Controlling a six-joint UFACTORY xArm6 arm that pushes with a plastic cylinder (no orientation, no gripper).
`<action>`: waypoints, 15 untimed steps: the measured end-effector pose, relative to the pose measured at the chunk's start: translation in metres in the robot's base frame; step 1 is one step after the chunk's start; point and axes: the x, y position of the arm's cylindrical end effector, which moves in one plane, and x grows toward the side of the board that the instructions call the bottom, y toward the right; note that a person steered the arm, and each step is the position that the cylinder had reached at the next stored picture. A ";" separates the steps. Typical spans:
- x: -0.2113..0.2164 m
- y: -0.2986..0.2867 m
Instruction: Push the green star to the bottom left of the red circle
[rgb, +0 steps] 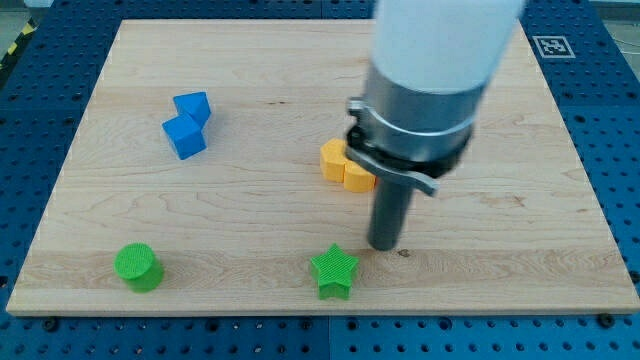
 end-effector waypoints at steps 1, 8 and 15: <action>-0.032 -0.056; 0.051 -0.044; 0.061 -0.020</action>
